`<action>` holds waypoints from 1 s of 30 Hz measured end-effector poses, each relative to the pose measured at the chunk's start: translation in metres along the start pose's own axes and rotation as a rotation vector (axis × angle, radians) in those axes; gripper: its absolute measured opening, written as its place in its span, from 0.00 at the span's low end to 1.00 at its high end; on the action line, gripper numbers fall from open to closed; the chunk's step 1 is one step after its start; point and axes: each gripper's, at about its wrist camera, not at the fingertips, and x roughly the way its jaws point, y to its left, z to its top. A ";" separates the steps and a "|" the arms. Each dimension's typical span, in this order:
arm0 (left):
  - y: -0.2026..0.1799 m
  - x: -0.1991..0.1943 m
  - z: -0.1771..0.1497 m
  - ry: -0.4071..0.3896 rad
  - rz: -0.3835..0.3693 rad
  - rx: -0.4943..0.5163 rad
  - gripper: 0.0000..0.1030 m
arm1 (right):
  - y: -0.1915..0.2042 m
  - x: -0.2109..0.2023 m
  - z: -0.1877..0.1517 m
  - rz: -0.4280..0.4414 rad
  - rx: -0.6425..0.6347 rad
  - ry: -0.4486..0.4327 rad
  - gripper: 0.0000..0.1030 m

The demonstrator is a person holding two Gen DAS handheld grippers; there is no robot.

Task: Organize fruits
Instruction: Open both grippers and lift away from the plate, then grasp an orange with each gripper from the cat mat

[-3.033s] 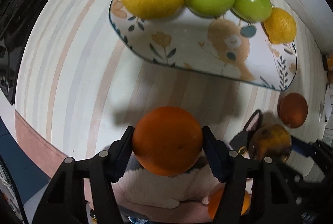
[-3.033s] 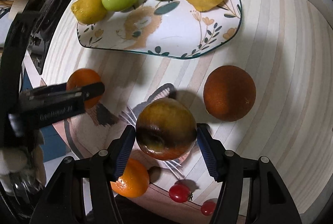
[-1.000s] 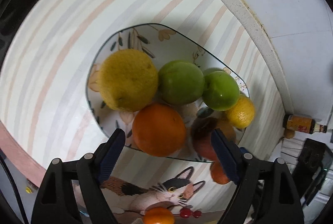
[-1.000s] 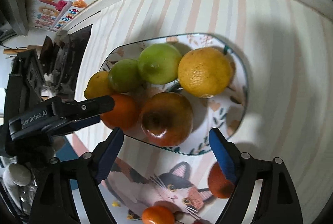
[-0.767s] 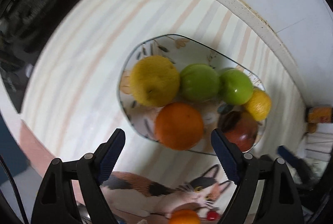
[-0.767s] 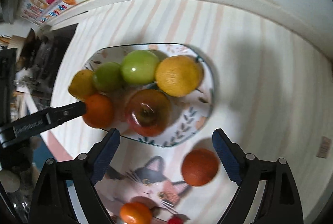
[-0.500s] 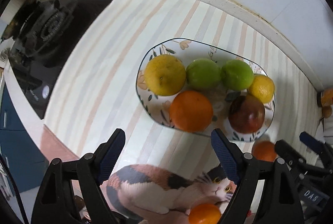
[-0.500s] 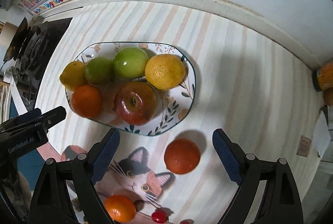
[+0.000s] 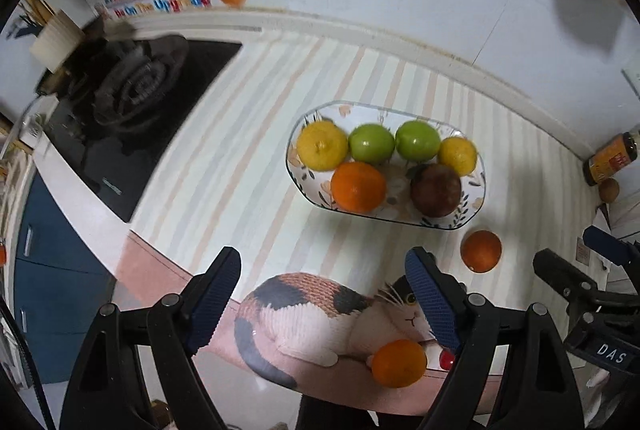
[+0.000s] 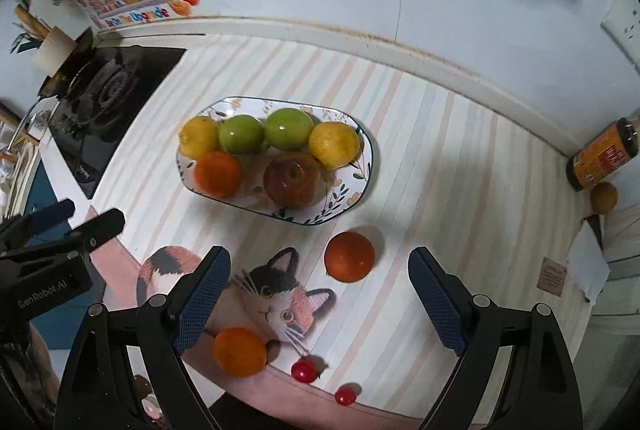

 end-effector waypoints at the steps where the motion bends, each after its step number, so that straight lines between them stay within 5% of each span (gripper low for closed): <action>1: 0.000 -0.007 -0.002 -0.010 -0.012 -0.003 0.81 | 0.002 -0.007 -0.003 0.003 -0.005 -0.005 0.90; 13: -0.006 -0.066 -0.021 -0.074 -0.093 -0.017 0.81 | 0.002 -0.069 -0.027 0.037 -0.012 -0.073 0.90; 20: -0.012 -0.072 -0.033 -0.089 -0.058 -0.053 0.82 | -0.010 -0.075 -0.027 0.087 -0.005 -0.085 0.90; 23: -0.016 -0.060 -0.035 -0.084 -0.011 -0.068 1.00 | -0.025 -0.060 -0.024 0.097 0.006 -0.066 0.90; 30: -0.036 0.009 -0.064 0.069 -0.014 -0.113 1.00 | -0.064 0.018 -0.021 0.111 0.028 0.060 0.90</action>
